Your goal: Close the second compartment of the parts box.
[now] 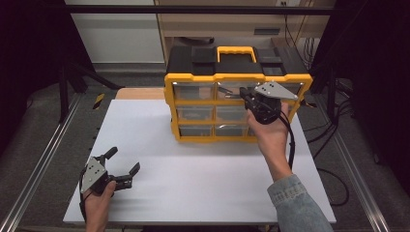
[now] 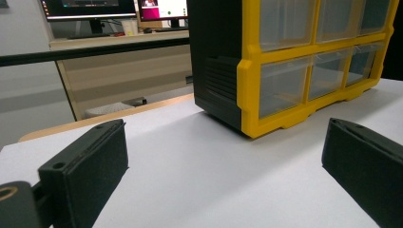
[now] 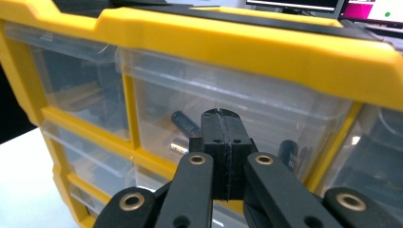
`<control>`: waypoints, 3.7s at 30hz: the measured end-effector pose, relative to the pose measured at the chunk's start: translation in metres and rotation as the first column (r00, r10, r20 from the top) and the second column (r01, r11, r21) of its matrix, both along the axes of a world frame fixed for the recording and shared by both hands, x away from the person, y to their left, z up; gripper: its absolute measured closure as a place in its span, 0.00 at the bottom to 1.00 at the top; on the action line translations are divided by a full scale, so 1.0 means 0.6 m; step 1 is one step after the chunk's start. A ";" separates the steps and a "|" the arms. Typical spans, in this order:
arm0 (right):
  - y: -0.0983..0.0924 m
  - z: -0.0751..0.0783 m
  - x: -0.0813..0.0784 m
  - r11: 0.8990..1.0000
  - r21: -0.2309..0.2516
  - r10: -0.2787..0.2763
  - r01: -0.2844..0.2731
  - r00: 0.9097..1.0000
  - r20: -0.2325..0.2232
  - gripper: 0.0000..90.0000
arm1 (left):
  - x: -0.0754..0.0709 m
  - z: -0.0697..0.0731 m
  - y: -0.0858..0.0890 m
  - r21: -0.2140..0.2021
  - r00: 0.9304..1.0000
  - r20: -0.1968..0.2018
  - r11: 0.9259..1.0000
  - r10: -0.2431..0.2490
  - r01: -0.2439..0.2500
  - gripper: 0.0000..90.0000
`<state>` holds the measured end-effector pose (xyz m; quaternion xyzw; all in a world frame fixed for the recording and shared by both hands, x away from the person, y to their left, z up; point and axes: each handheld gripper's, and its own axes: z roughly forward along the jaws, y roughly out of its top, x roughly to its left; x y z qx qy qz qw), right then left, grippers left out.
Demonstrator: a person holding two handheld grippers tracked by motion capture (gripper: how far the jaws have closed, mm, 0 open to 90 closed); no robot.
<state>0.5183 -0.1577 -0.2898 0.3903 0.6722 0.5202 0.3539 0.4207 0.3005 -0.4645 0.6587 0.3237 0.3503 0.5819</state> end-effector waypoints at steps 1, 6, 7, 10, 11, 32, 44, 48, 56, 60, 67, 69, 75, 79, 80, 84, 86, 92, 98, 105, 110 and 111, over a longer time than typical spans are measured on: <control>0.000 -0.001 -0.002 1.000 0.004 0.003 -0.003 1.000 -0.004 1.00 | 0.000 0.000 0.000 0.000 1.000 0.000 1.000 0.000 0.000 0.01; -0.001 -0.007 -0.010 0.999 -0.002 0.037 -0.037 0.999 -0.007 1.00 | 0.000 0.000 -0.001 0.002 1.000 0.001 1.000 0.000 0.000 0.01; -0.001 -0.008 -0.012 0.999 -0.001 0.047 -0.047 0.999 -0.011 1.00 | 0.000 0.000 -0.001 0.000 1.000 0.000 1.000 -0.001 0.001 0.01; -0.001 -0.011 -0.013 0.997 -0.005 0.078 -0.078 0.997 -0.013 1.00 | -0.001 0.000 -0.001 0.000 1.000 0.000 1.000 -0.001 0.001 0.01; -0.001 -0.011 -0.014 0.996 -0.002 0.092 -0.092 0.996 -0.020 1.00 | 0.000 0.000 -0.001 0.000 1.000 0.000 1.000 -0.001 0.001 0.01; -0.020 -0.036 -0.037 0.987 -0.016 0.160 -0.161 0.986 -0.040 0.43 | 0.000 -0.001 -0.003 0.005 1.000 -0.004 1.000 -0.006 0.006 0.01; -0.025 -0.038 -0.048 0.990 -0.010 0.142 -0.142 0.989 -0.034 0.16 | 0.000 -0.001 -0.003 0.005 1.000 -0.005 1.000 -0.007 0.007 0.01; -0.029 -0.038 -0.052 0.990 -0.014 0.142 -0.142 0.990 -0.025 0.10 | 0.000 -0.001 -0.003 0.006 1.000 -0.004 1.000 -0.006 0.006 0.01; -0.041 -0.036 -0.062 0.990 -0.016 0.140 -0.140 0.990 0.004 0.06 | 0.000 -0.001 -0.004 0.007 1.000 -0.003 1.000 -0.006 0.006 0.01; -0.046 -0.036 -0.067 0.989 -0.026 0.147 -0.146 0.989 0.027 0.05 | 0.000 -0.001 -0.004 0.006 1.000 -0.004 1.000 -0.006 0.006 0.01; -0.055 -0.038 -0.073 0.990 -0.021 0.141 -0.140 0.990 0.032 0.03 | 0.000 -0.001 -0.004 0.008 1.000 -0.003 1.000 -0.006 0.006 0.01; -0.057 -0.039 -0.075 0.990 -0.017 0.140 -0.140 0.990 0.032 0.03 | 0.000 -0.001 -0.004 0.009 1.000 -0.003 1.000 -0.005 0.005 0.01; -0.065 -0.040 -0.082 0.990 -0.016 0.140 -0.139 0.990 0.028 0.03 | 0.000 -0.001 -0.005 0.011 1.000 -0.003 1.000 -0.007 0.007 0.01; -0.072 -0.041 -0.088 0.991 -0.008 0.133 -0.133 0.991 0.032 0.03 | 0.000 -0.002 -0.005 0.011 1.000 -0.003 1.000 -0.006 0.006 0.01; -0.073 -0.042 -0.089 0.991 -0.008 0.130 -0.130 0.991 0.031 0.03 | 0.000 -0.002 -0.005 0.010 1.000 -0.003 1.000 -0.006 0.006 0.01; -0.080 -0.044 -0.094 0.991 -0.005 0.130 -0.130 0.991 0.032 0.03 | 0.000 -0.002 -0.005 0.011 1.000 -0.003 1.000 -0.006 0.007 0.01; -0.083 -0.046 -0.097 0.992 -0.005 0.127 -0.127 0.991 0.033 0.04 | 0.000 -0.002 -0.005 0.012 1.000 -0.004 1.000 -0.006 0.006 0.01; -0.088 -0.053 -0.106 0.992 0.004 0.130 -0.130 0.991 0.022 0.04 | 0.000 -0.002 -0.005 0.012 1.000 -0.004 1.000 -0.008 0.008 0.01; -0.093 -0.061 -0.114 0.992 0.009 0.126 -0.126 0.992 0.018 0.04 | 0.000 -0.002 -0.006 0.012 1.000 -0.005 1.000 -0.009 0.010 0.01; -0.099 -0.068 -0.118 0.992 0.017 0.121 -0.121 0.992 0.016 0.04 | 0.000 -0.003 -0.006 0.013 1.000 -0.004 1.000 -0.011 0.011 0.01; -0.105 -0.072 -0.120 0.993 0.022 0.118 -0.118 0.993 0.015 0.04 | 0.000 -0.003 -0.006 0.014 1.000 -0.003 1.000 -0.011 0.011 0.01; -0.106 -0.073 -0.121 0.992 0.021 0.120 -0.121 0.993 0.013 0.04 | 0.000 -0.003 -0.006 0.013 1.000 -0.003 1.000 -0.011 0.011 0.01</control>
